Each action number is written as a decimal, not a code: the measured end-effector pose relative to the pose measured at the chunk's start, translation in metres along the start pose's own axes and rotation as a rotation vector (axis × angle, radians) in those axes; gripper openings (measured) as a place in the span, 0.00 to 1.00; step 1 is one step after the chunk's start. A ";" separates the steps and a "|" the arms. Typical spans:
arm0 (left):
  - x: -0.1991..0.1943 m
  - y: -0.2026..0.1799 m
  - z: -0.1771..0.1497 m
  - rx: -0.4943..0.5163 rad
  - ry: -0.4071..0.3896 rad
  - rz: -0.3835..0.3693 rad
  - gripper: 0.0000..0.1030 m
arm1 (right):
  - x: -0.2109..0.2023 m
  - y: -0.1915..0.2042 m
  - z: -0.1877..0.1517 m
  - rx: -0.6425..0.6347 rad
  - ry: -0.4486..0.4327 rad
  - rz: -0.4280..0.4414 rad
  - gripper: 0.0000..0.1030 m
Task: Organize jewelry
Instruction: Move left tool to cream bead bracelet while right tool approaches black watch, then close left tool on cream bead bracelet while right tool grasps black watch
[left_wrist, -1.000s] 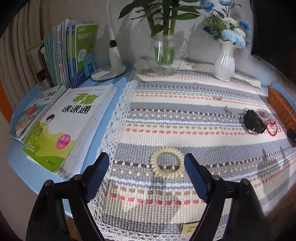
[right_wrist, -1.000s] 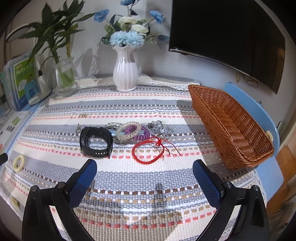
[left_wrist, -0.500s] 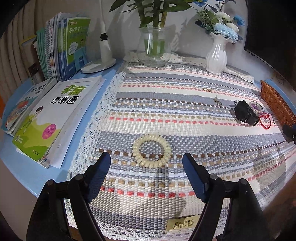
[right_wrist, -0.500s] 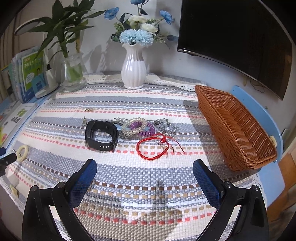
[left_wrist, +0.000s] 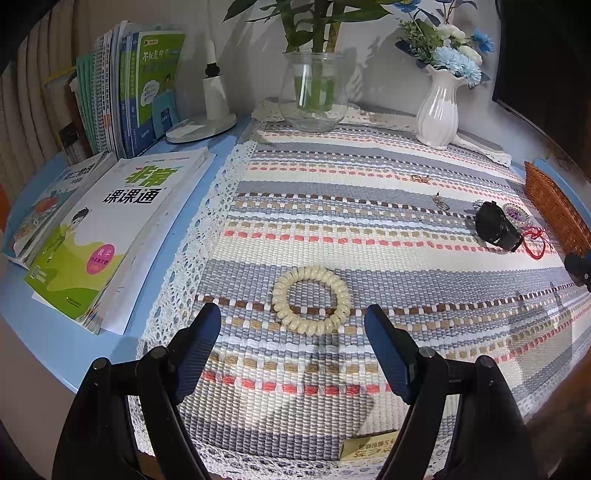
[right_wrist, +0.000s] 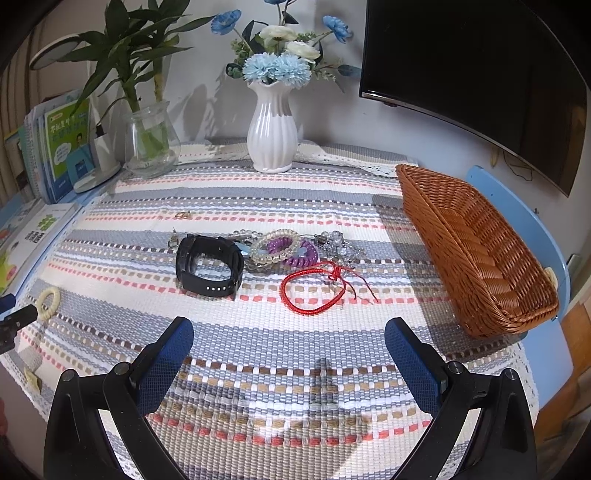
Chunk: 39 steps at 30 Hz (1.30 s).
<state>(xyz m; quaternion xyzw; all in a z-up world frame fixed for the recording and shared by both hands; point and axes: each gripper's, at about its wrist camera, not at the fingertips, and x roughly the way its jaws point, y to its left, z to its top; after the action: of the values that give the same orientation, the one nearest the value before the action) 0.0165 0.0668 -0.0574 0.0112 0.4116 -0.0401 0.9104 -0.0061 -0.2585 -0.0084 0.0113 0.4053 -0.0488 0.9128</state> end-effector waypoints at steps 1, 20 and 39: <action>0.002 0.002 0.001 0.000 0.003 0.002 0.79 | 0.001 0.000 0.000 0.000 0.003 0.001 1.00; 0.039 0.012 0.018 -0.016 0.111 -0.111 0.12 | 0.065 0.000 0.038 0.150 0.219 0.280 0.51; 0.036 -0.013 0.033 0.017 0.055 -0.177 0.08 | 0.108 0.034 0.051 0.039 0.249 0.194 0.09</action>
<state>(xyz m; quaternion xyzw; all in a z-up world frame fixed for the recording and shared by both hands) 0.0639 0.0498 -0.0623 -0.0166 0.4354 -0.1234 0.8916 0.1068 -0.2361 -0.0549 0.0739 0.5112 0.0335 0.8556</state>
